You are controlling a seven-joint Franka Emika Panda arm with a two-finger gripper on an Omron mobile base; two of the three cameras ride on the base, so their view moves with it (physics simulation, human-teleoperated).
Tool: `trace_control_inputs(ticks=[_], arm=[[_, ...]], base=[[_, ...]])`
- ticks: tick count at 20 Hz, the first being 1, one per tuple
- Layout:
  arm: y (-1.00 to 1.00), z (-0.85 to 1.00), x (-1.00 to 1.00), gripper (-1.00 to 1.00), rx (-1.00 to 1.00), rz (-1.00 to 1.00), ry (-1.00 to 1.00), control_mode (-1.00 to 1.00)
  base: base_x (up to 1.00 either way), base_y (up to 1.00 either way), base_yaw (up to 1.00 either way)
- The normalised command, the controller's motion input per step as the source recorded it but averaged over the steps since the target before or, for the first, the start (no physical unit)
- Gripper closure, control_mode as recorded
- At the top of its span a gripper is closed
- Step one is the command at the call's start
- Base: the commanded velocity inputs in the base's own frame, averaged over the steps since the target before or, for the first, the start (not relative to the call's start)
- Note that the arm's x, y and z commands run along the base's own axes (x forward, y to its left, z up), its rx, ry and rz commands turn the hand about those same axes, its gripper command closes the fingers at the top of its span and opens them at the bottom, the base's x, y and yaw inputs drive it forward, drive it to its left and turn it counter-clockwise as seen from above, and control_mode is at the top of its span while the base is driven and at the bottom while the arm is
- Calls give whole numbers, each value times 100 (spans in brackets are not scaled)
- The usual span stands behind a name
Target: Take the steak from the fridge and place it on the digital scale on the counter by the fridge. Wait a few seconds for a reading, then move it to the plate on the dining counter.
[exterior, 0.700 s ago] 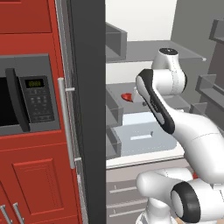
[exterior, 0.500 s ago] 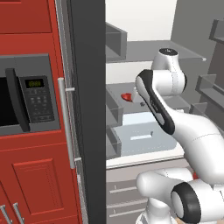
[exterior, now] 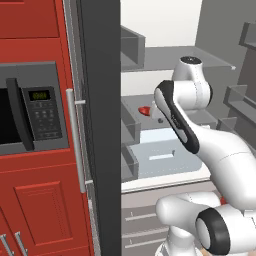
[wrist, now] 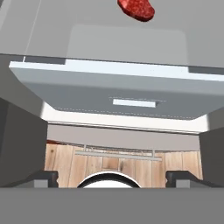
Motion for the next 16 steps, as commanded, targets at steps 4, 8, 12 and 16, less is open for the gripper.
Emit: trace_control_inputs(ticks=[4, 8, 12, 16], arm=[[-5, -1, -15, -100, 0, 0, -1, -100], [-22, -24, -4, -100, 0, 3, -30, -100], [-41, -17, 2, -100, 1, 19, -40, -100], [-49, -19, 30, -100, 0, 22, -12, -100]], base=[[0, 0, 0], [0, 0, 0], [0, 0, 0], [0, 0, 0]])
